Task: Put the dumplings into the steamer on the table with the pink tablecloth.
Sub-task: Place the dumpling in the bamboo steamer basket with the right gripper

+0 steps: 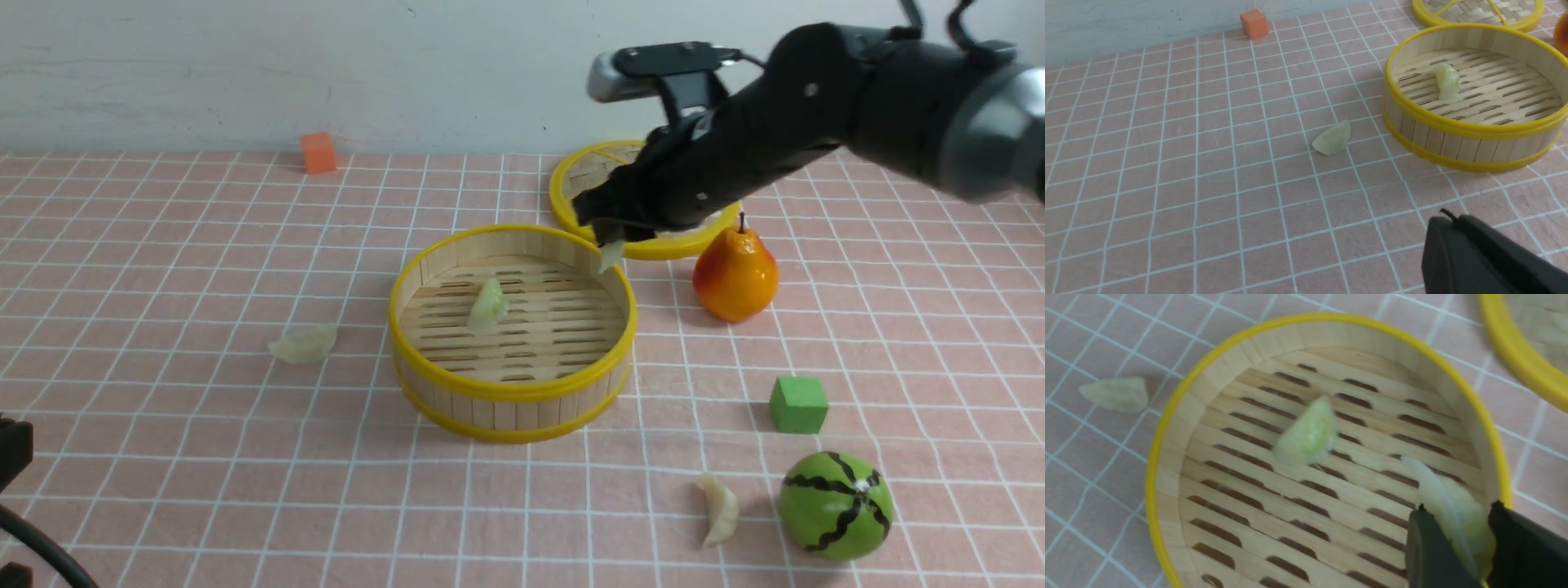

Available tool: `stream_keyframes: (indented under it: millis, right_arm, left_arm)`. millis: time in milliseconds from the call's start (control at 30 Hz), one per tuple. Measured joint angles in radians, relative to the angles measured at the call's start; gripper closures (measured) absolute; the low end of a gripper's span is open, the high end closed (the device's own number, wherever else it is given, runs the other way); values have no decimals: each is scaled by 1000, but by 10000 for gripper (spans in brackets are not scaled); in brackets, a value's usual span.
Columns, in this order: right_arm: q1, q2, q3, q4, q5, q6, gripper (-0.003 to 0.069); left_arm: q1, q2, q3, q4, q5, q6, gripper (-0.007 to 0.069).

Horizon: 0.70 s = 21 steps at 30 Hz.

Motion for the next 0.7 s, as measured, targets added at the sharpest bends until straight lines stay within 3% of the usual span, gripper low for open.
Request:
stream_keyframes:
  millis: [300, 567, 700]
  right_arm:
    - [2, 289, -181, 5, 3, 34, 471]
    - [2, 278, -212, 5, 22, 34, 167]
    - [2, 200, -225, 5, 90, 34, 104]
  left_arm:
    - [0, 0, 5, 6, -5, 0, 638]
    - [0, 0, 45, 6, -46, -107, 638]
    - [0, 30, 21, 6, 6, -193, 638]
